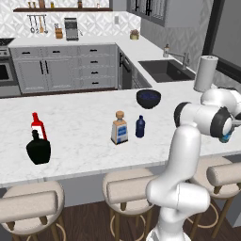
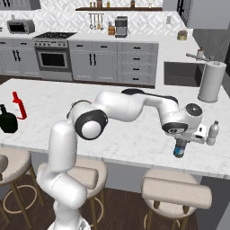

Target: Move the plastic bottles in the middle to the plastics group, and the glass bottles in the middle to the glass group.

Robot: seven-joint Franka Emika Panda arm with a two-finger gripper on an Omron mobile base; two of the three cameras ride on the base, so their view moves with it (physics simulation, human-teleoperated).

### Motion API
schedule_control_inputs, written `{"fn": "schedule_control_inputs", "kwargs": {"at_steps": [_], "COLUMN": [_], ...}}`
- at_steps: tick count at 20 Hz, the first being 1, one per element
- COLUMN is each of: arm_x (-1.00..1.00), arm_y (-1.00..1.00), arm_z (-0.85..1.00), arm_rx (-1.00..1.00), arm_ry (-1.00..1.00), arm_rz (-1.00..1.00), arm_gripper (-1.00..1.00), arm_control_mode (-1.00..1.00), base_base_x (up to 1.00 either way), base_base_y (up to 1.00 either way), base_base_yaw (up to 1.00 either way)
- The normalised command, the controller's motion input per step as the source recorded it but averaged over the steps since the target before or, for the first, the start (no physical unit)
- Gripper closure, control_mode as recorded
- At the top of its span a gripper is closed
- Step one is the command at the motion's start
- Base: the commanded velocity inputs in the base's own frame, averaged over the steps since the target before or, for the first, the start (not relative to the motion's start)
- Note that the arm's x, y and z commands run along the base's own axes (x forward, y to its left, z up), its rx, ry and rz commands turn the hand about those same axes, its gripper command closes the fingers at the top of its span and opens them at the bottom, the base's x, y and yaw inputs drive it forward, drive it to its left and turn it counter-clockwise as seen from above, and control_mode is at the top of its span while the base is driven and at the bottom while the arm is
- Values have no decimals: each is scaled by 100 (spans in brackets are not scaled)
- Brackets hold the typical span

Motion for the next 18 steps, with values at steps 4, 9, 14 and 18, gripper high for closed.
{"fn": "schedule_control_inputs", "kwargs": {"at_steps": [4,9,14,18], "arm_x": [3,0,0,0], "arm_y": [0,0,0,0], "arm_z": [-11,0,0,0], "arm_rx": [0,0,0,0], "arm_ry": [0,0,0,0], "arm_rz": [0,0,0,0], "arm_gripper": [100,-100,-100,-100], "arm_control_mode": [-100,-100,-100,-100], "base_base_x": [0,0,0,0], "base_base_y": [0,0,0,0], "base_base_yaw": [0,0,0,0]}}
